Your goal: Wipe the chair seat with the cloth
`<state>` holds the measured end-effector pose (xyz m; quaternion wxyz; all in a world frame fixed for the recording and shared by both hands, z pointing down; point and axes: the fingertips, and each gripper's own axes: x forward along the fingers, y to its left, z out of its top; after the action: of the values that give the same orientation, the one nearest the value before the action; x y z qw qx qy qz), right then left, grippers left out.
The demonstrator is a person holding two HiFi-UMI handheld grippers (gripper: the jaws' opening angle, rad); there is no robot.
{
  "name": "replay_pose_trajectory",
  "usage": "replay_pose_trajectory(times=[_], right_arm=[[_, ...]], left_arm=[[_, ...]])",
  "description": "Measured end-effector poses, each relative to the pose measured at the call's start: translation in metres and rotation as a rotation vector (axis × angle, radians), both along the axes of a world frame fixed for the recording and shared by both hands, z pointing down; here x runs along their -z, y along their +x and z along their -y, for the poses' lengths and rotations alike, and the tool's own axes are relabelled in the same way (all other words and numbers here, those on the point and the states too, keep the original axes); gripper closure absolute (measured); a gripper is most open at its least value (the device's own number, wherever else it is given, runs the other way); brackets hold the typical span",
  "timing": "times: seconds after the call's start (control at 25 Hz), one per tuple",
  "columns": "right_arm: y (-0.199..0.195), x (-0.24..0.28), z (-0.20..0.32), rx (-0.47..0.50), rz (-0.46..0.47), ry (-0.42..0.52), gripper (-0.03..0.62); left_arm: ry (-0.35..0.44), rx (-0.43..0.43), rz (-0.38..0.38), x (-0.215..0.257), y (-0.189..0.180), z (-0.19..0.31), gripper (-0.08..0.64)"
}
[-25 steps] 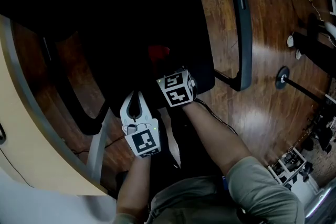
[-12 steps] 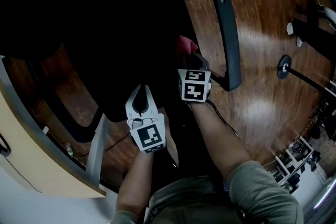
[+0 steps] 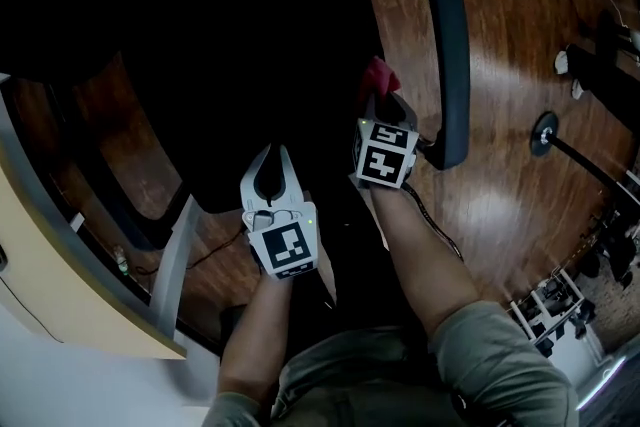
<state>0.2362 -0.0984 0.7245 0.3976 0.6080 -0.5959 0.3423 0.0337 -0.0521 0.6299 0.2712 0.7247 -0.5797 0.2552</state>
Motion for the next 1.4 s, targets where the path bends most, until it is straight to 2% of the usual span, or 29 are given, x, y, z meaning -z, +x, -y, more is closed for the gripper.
replay_pose_trajectory(times=[0.16, 0.28, 0.4, 0.6, 0.72, 0.84, 0.96, 1.2, 1.4], right_arm=[[-0.011, 0.006, 0.0, 0.022, -0.015, 0.023, 0.528], [-0.041, 0.018, -0.002, 0.087, 0.01, 0.055, 0.528], [-0.1, 0.029, -0.013, 0.214, 0.076, 0.081, 0.528], [-0.226, 0.046, -0.043, 0.474, 0.211, 0.101, 0.528], [-0.286, 0.044, -0.069, 0.569, 0.276, 0.066, 0.528], [-0.329, 0.043, -0.094, 0.634, 0.313, 0.035, 0.528], [-0.359, 0.042, -0.112, 0.702, 0.336, 0.014, 0.528], [-0.397, 0.017, -0.158, 0.923, 0.324, -0.075, 0.528], [-0.387, 0.005, -0.166, 0.923, 0.325, -0.088, 0.528]], left_arm=[[0.003, 0.016, 0.006, 0.001, -0.02, -0.013, 0.554], [0.001, 0.03, 0.013, 0.005, -0.043, -0.027, 0.554], [-0.001, 0.044, 0.022, 0.012, -0.071, -0.048, 0.554], [-0.009, 0.114, 0.031, 0.022, -0.125, -0.086, 0.554], [-0.016, 0.144, 0.022, 0.021, -0.153, -0.105, 0.554], [-0.02, 0.169, 0.019, 0.019, -0.176, -0.123, 0.554], [-0.019, 0.207, 0.023, 0.019, -0.194, -0.134, 0.554], [-0.055, 0.233, 0.036, 0.007, -0.206, -0.157, 0.555], [-0.083, 0.222, 0.055, -0.005, -0.198, -0.167, 0.554]])
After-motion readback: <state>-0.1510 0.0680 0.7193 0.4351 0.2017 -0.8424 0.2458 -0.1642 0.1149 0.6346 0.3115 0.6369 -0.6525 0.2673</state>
